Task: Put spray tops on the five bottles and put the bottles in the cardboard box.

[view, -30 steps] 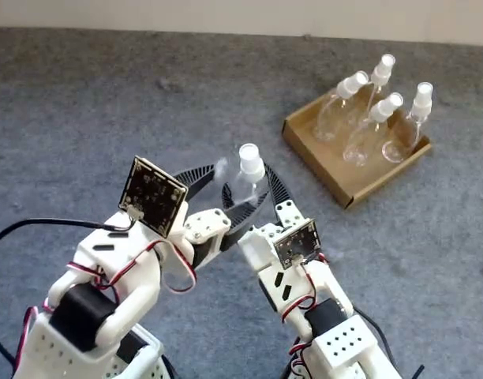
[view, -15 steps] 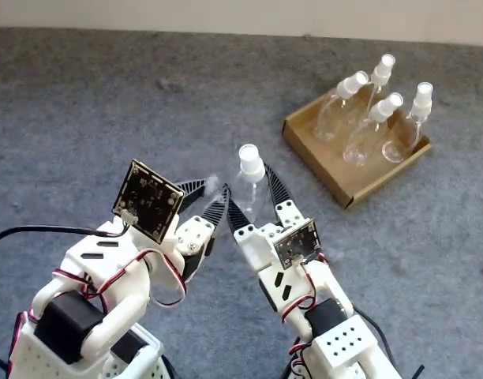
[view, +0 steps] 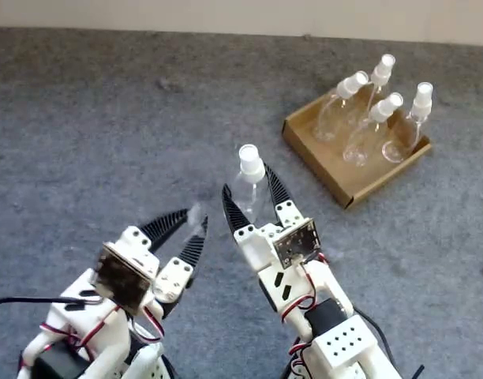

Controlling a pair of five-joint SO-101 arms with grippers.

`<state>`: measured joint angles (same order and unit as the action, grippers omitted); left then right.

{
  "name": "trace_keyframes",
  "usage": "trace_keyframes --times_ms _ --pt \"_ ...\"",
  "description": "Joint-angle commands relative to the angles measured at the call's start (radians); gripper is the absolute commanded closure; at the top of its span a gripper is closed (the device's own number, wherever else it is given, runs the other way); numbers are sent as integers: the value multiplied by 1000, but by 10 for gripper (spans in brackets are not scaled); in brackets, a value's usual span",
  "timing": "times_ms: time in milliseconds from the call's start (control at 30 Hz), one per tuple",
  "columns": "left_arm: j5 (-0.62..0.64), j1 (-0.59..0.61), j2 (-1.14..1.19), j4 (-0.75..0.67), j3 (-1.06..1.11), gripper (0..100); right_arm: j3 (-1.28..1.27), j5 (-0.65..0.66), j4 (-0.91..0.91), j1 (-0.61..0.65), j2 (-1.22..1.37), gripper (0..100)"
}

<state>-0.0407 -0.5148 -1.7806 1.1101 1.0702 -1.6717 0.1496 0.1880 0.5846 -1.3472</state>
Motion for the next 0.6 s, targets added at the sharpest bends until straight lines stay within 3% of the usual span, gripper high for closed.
trace_keyframes --times_ms 0,567 --pt "-60 -8 -54 -5 94 995 -127 6 -53 4 -13 850" --pt "-60 -12 -38 20 148 995 -127 6 -51 -1 -13 850"
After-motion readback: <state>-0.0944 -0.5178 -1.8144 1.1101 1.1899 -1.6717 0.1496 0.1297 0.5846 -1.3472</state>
